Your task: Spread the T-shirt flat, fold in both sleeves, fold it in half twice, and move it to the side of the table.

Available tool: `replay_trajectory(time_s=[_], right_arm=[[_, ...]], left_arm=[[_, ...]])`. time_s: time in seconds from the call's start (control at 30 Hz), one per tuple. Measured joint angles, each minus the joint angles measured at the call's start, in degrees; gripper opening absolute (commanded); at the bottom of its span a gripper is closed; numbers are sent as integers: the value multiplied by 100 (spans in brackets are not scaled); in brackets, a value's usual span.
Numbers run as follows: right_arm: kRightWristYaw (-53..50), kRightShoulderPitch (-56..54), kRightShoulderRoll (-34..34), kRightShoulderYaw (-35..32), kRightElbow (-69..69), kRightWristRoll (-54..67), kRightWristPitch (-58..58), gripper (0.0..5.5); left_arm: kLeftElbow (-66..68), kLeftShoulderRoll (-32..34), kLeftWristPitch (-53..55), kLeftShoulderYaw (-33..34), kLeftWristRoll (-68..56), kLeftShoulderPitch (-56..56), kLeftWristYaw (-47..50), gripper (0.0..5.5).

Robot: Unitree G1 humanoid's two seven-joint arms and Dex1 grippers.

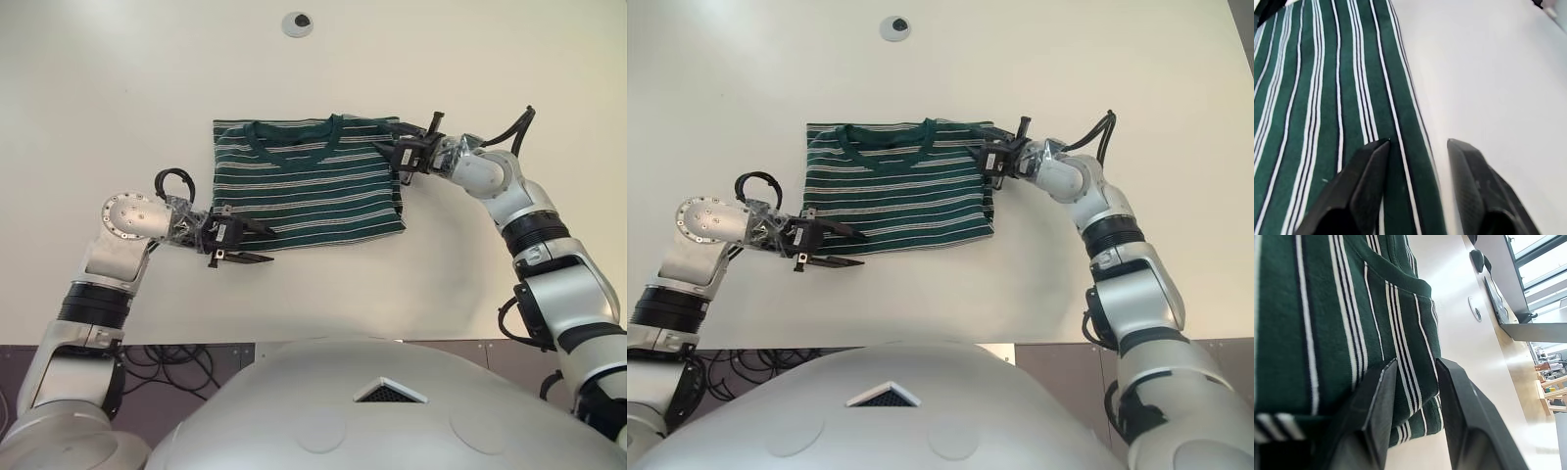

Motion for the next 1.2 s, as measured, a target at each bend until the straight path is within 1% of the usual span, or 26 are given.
replay_trajectory(time_s=[0.13,0.27,0.37,0.4,0.6,0.67,0.7,0.77,0.83,0.87,0.9,0.97,1.0,1.07,1.13,1.2], right_arm=[[643,341,-252,27,-620,466,-13,145],[1752,1105,-773,128,-2002,1361,380,145],[2407,1773,-918,294,-3089,2053,862,145],[2518,1891,-987,343,-3302,2165,944,145],[3114,2531,-1058,480,-4399,2725,1637,145],[3255,2706,-1062,477,-4753,2931,1945,145],[3329,2797,-1081,459,-4997,3108,2155,145],[3419,2926,-1263,297,-5415,3451,2496,145],[3465,2984,-1494,-191,-5778,4053,2920,145],[3482,2994,-1493,-298,-5838,4230,3027,145],[3554,3045,-1499,-462,-5933,4490,3194,145],[3708,3178,-1598,-942,-6057,5269,3658,145],[3738,3202,-1725,-1126,-6081,5466,3804,145],[3769,3231,-1721,-1416,-6075,5632,3906,145],[3694,3305,-1718,-1499,-5802,5222,3601,184],[3625,3482,-1729,-1511,-5271,4503,3141,217]], left_arm=[[208,62,-560,-110,538,-386,767,212],[734,81,-1446,-329,1679,-945,2302,212],[1319,83,-2039,-685,2939,-1547,3832,212],[1431,87,-2120,-785,3260,-1693,4193,212],[2037,324,-2165,-1835,5995,-2780,7000,212],[2288,406,-2106,-2328,7039,-3118,8183,212],[2491,453,-2068,-2648,7680,-3296,8997,212],[2919,462,-1940,-2899,8189,-3419,10093,212],[3421,485,-1949,-2745,8006,-3558,10882,212],[3482,492,-2030,-2642,7876,-3595,11025,212],[3525,502,-2253,-2470,7543,-3617,11148,212],[3550,584,-3166,-2020,6399,-3520,11095,212],[3559,651,-3585,-1898,5832,-3430,10897,212],[3511,722,-4406,-1831,4460,-3033,10248,212],[3283,986,-4896,-2064,3089,-2464,9387,248],[2950,1485,-5080,-2453,1746,-1851,8181,278]])
